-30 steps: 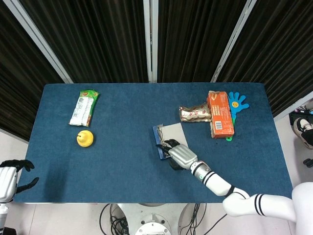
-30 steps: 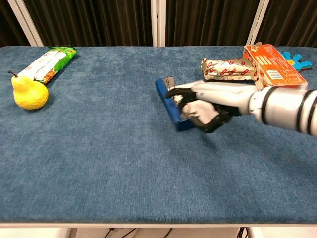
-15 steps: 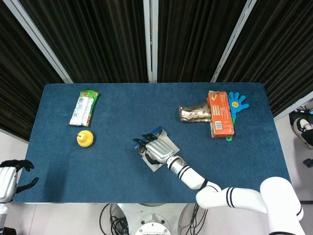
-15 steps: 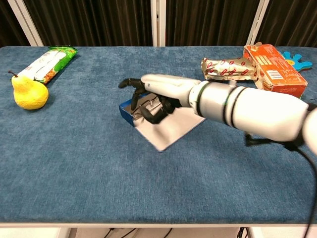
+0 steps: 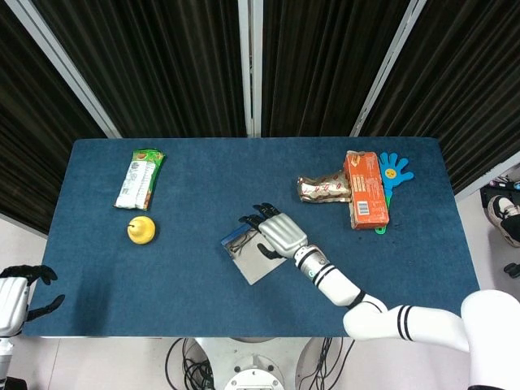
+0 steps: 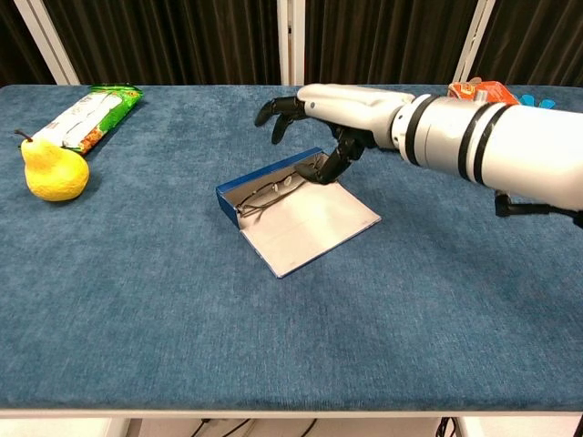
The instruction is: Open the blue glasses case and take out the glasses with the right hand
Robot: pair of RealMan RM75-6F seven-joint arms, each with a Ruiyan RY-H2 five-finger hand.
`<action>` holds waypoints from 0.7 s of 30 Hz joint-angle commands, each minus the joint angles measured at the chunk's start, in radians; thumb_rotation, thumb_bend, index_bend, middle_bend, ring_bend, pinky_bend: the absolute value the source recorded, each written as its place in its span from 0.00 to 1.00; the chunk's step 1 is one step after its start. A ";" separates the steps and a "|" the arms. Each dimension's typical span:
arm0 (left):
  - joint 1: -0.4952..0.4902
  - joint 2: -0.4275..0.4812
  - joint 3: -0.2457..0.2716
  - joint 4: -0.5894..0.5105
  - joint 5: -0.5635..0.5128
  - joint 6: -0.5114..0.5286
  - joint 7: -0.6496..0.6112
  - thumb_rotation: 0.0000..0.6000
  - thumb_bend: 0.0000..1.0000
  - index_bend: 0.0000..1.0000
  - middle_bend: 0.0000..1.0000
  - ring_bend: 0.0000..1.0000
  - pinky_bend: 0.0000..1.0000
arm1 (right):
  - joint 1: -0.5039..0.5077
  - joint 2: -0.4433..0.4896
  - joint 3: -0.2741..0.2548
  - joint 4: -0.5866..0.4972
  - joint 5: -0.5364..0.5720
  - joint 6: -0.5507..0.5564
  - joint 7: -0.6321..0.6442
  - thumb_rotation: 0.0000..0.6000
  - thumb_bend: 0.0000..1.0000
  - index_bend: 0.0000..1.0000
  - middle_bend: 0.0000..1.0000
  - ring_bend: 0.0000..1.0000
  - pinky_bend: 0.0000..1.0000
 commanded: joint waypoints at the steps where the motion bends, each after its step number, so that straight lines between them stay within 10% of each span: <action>1: 0.000 0.000 -0.001 0.000 -0.002 0.000 0.001 1.00 0.17 0.51 0.54 0.42 0.36 | 0.059 -0.020 0.005 0.085 0.053 -0.045 -0.081 1.00 0.35 0.21 0.22 0.00 0.00; 21: 0.000 -0.001 -0.002 0.002 -0.006 -0.002 -0.002 1.00 0.17 0.51 0.54 0.42 0.36 | 0.196 -0.153 -0.014 0.289 0.215 -0.127 -0.188 1.00 0.46 0.35 0.25 0.00 0.00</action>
